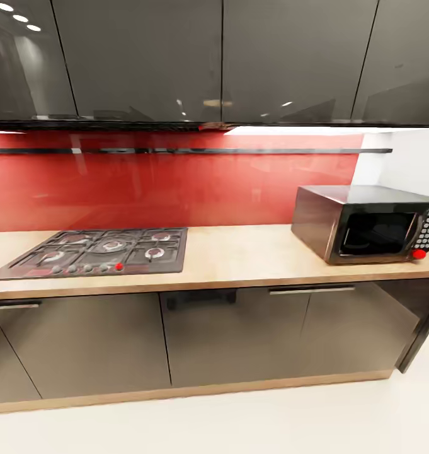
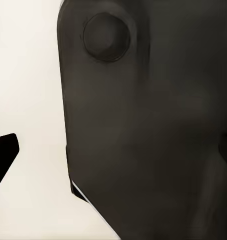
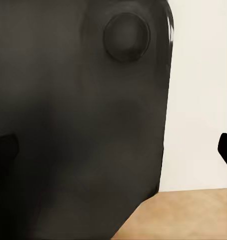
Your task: Set up a coffee station on the kitchen countertop: keep the coffee maker on the countertop, move the bottle of coffee from the kitchen shelf to the counter next to the coffee maker, place a paper coffee filter on top of the coffee maker, put the saucer next to the coffee maker with the coffee cup on the saucer, and place the electric kettle next to the coffee maker.
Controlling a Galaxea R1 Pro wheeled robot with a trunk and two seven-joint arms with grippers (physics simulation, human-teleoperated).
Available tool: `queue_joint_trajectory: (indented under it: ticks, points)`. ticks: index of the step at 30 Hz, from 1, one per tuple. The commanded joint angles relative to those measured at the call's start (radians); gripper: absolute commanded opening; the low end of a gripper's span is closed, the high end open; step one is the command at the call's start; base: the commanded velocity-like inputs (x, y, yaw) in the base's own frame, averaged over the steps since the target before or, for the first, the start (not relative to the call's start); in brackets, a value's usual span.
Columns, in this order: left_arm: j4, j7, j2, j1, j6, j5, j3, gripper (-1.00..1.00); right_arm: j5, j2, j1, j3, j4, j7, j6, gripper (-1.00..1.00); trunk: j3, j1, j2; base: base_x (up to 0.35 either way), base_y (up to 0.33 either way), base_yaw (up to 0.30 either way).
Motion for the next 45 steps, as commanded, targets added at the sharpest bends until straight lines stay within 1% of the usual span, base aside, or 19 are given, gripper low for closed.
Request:
queue_joint_trajectory:
  ticks: [1,3,6,9,17,21,27,36,45]
  points:
    - [0.000,0.000,0.000,0.000,0.000,0.000,0.000,1.00,0.000,0.000,0.000,0.000,0.000,0.000,0.000,1.00,0.000,0.000,0.000,0.000,0.000,0.000]
    - [-0.011,-0.002,-0.002,0.000,-0.002,-0.002,-0.003,1.00,0.000,0.011,-0.011,0.003,-0.012,-0.003,0.004,1.00,0.000,0.000,0.000,0.000,0.000,0.000]
    - [-0.012,-0.002,-0.002,0.000,-0.002,-0.001,-0.003,1.00,0.000,0.027,-0.011,0.002,-0.023,-0.003,0.006,1.00,0.000,0.000,0.000,0.000,0.000,0.000]
    - [-0.017,-0.002,-0.007,0.000,-0.008,0.006,-0.003,1.00,-0.001,0.042,-0.012,0.002,-0.040,-0.002,0.004,1.00,0.000,0.000,0.000,0.000,0.000,0.000]
    - [-0.018,-0.002,-0.005,0.000,-0.012,0.008,0.001,1.00,-0.003,0.046,-0.012,0.002,-0.074,-0.001,0.005,1.00,0.000,0.000,0.000,0.000,0.000,0.000]
    - [-0.018,-0.003,-0.006,0.000,-0.012,0.010,0.003,1.00,-0.001,0.043,-0.012,0.002,-0.076,0.004,0.004,1.00,-0.001,0.000,0.000,0.000,0.000,0.024]
    - [-0.019,-0.002,-0.009,0.000,-0.013,0.012,0.002,1.00,0.001,0.042,-0.012,0.002,-0.084,0.001,0.003,1.00,-0.004,0.000,0.000,0.000,0.000,0.203]
    - [-0.020,-0.002,-0.008,-0.002,-0.049,0.014,0.002,1.00,0.002,0.040,-0.012,0.002,-0.112,-0.001,0.005,1.00,0.018,-0.034,0.063,0.000,0.000,0.245]
    - [-0.021,-0.002,-0.007,-0.006,-0.059,0.017,0.002,1.00,0.003,0.041,-0.012,0.002,-0.113,-0.003,0.004,1.00,0.040,-0.069,0.126,0.000,0.000,0.252]
